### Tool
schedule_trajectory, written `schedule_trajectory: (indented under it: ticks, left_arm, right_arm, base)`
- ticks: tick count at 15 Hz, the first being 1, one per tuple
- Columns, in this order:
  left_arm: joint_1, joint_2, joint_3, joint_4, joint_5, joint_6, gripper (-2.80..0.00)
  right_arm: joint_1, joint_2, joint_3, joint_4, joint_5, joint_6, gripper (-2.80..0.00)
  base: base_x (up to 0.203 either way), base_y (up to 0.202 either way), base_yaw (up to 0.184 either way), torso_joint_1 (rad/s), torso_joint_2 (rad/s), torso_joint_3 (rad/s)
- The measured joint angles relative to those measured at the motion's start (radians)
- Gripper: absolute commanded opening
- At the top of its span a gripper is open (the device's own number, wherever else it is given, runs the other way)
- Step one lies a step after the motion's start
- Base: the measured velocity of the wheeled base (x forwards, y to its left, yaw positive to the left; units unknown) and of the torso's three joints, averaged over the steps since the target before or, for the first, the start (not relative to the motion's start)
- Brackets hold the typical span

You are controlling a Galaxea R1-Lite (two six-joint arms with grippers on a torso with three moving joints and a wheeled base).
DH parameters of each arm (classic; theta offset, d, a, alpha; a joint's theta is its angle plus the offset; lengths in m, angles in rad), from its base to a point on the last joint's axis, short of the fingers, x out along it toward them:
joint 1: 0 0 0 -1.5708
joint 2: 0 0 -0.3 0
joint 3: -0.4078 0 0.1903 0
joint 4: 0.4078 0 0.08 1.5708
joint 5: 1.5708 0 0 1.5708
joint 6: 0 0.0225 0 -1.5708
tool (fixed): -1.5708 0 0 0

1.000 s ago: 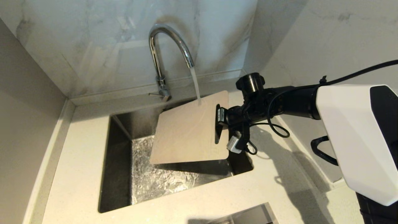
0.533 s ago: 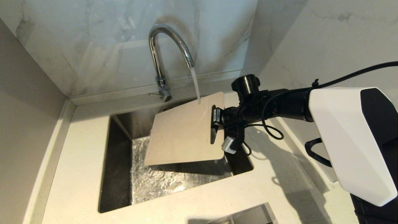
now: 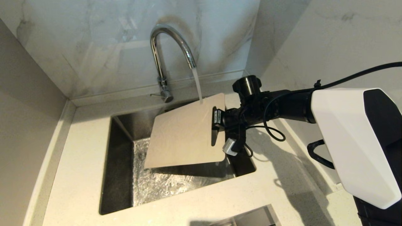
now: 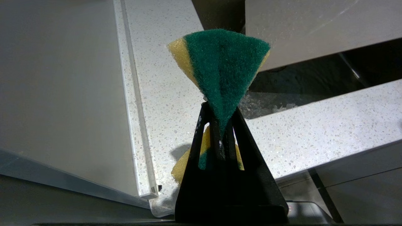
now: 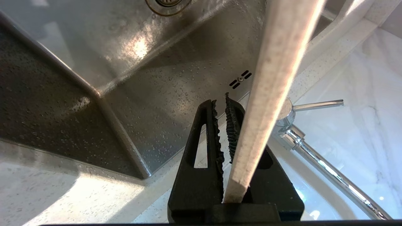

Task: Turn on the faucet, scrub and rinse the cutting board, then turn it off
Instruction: Scrub the cutting board underwater

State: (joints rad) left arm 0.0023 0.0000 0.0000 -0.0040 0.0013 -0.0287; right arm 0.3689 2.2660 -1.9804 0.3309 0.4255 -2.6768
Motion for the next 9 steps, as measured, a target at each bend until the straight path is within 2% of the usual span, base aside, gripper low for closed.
schedule_trajectory:
  ticks: [9]
  left_arm:
    - [-0.001,0.0,0.0,0.0,0.0,0.0,-2.8]
  right_arm:
    - [0.0,-0.012,0.024,0.018,0.004,-0.009,-2.8]
  base:
    - [0.0,0.0,0.0,0.0,0.0,0.0]
